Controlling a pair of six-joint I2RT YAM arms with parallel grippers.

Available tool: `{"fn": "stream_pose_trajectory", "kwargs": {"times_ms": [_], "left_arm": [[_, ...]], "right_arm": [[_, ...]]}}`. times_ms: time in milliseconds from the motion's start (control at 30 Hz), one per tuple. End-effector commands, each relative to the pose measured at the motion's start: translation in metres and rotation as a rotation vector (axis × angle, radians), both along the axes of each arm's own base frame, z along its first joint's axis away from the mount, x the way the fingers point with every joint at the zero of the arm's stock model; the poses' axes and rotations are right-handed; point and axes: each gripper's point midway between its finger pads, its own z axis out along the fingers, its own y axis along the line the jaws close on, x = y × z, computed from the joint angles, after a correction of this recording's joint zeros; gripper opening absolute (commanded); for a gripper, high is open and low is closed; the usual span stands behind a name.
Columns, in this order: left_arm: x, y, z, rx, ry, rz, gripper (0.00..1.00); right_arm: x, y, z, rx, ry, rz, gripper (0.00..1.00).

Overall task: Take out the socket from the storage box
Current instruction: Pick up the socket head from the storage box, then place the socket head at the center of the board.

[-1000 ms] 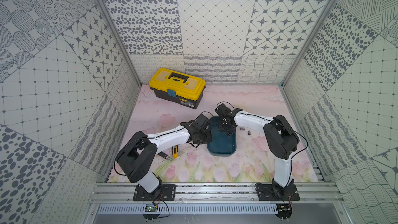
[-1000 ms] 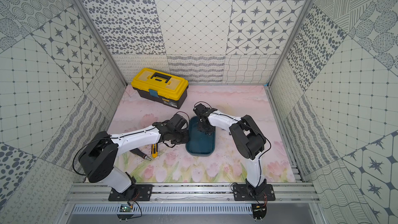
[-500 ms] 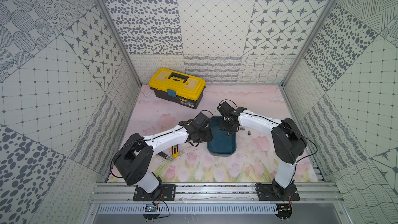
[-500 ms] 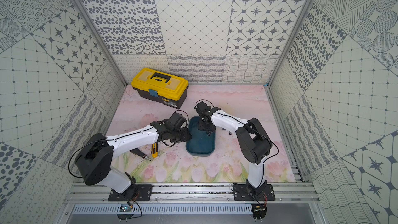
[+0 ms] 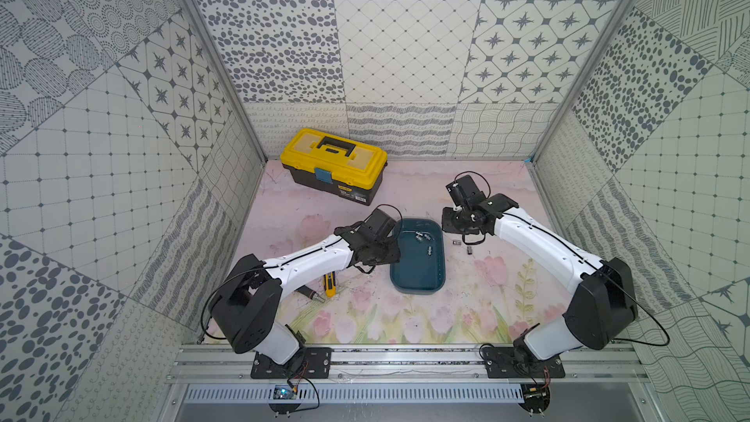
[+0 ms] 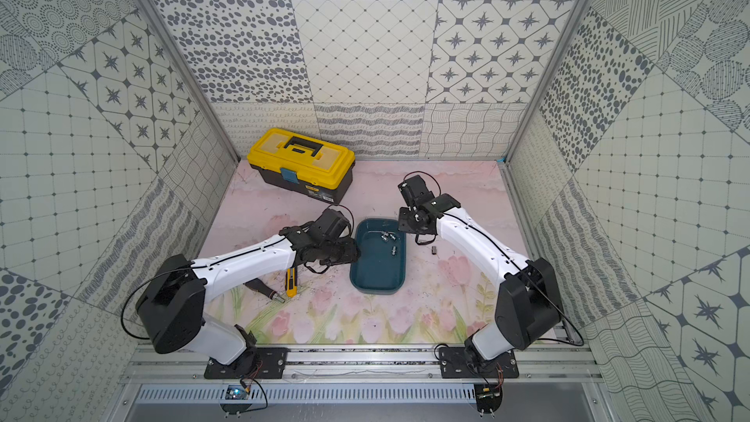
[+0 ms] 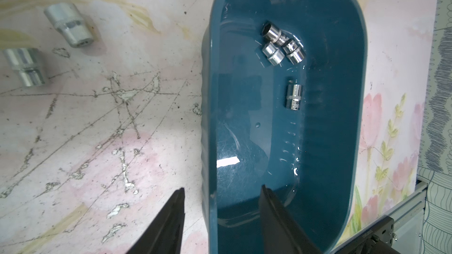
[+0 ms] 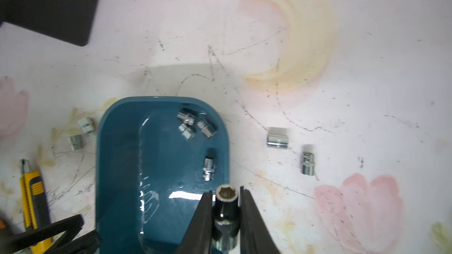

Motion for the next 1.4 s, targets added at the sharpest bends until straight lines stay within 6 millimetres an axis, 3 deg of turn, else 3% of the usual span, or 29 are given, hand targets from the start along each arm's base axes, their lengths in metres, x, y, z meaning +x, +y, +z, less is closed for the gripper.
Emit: {"fn": "stream_pose_trajectory", "kwargs": {"times_ms": [0,100,267,567,933,1367], "left_arm": [[-0.002,0.004,0.002,0.035,-0.006,-0.018,0.54],[-0.001,0.004,0.002,0.034,-0.006,-0.019,0.54],[-0.002,0.004,0.001,0.037,-0.002,-0.021,0.54],[-0.002,0.010,0.008,0.069,-0.006,-0.009,0.63],[0.000,0.014,0.025,0.054,-0.058,-0.007,0.68],[0.000,0.015,0.036,0.041,-0.086,-0.002,0.70]], "right_arm": [[-0.013,-0.035,-0.026,-0.077,0.070,-0.023,0.16],[-0.017,-0.059,-0.047,-0.090,0.116,-0.068,0.16],[-0.022,-0.083,-0.074,-0.100,0.161,-0.113,0.16],[-0.021,-0.094,-0.110,-0.120,0.223,-0.126,0.16],[-0.022,-0.096,-0.128,-0.120,0.268,-0.130,0.19],[-0.021,-0.099,-0.127,-0.133,0.268,-0.145,0.32]]}}
